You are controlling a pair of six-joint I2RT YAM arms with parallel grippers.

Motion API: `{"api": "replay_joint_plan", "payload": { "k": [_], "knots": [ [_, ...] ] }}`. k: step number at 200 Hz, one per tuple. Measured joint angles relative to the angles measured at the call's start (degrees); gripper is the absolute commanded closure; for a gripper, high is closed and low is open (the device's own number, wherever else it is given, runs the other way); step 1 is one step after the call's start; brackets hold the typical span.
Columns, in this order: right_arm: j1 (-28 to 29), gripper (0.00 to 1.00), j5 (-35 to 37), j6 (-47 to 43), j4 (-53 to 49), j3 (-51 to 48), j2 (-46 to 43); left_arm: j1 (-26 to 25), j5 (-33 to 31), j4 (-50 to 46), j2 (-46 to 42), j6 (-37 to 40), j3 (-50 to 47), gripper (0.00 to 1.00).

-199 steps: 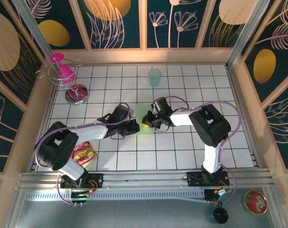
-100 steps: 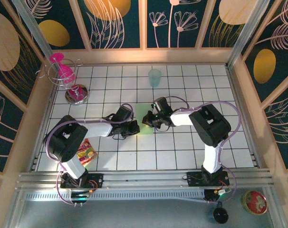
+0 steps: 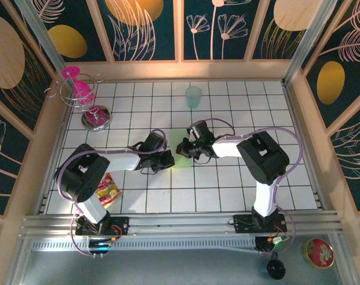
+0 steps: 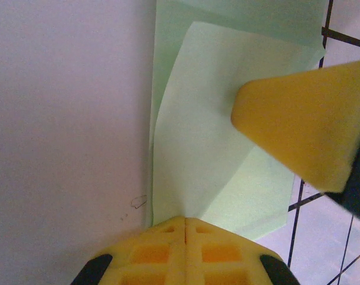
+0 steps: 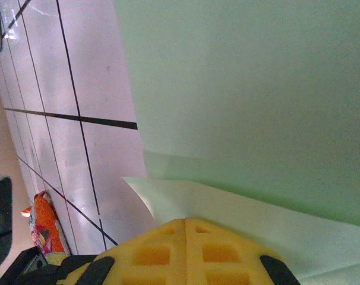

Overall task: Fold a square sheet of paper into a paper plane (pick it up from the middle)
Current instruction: Fold the triangle a second time at the center of the table.

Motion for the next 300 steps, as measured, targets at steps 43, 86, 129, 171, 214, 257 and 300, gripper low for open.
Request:
{"api": "replay_joint_plan", "payload": {
  "k": [43,86,129,171,214,257,300],
  "knots": [
    [0.4,1.0,0.0,-0.1,-0.1,-1.1,0.0,0.0,0.2,0.0,0.0,0.0,0.0,1.0],
    [-1.1,1.0,-0.1,-1.6,-0.5,-1.1,0.1,0.0,0.2,0.0,0.0,0.0,0.0,1.0],
    [-9.7,1.0,-2.5,-3.4,-0.5,-1.1,0.6,0.1,0.3,1.3,0.1,-0.7,-0.7,1.0],
    [-14.3,1.0,-1.7,-5.5,-1.5,-0.6,0.5,0.3,1.3,2.2,0.0,-0.8,-1.0,1.0],
    [-14.3,0.88,0.9,-5.6,-2.5,-1.7,-4.3,0.3,0.3,0.5,-1.3,-0.5,2.1,0.85],
    [-11.1,0.61,1.6,-2.4,0.6,-5.4,-9.7,0.4,-2.3,4.3,-3.6,-0.5,5.2,0.74],
    [-8.2,0.53,1.5,3.1,1.9,-7.0,-9.8,1.4,-1.8,9.1,-0.3,-1.9,5.6,0.71]
  ]
}}
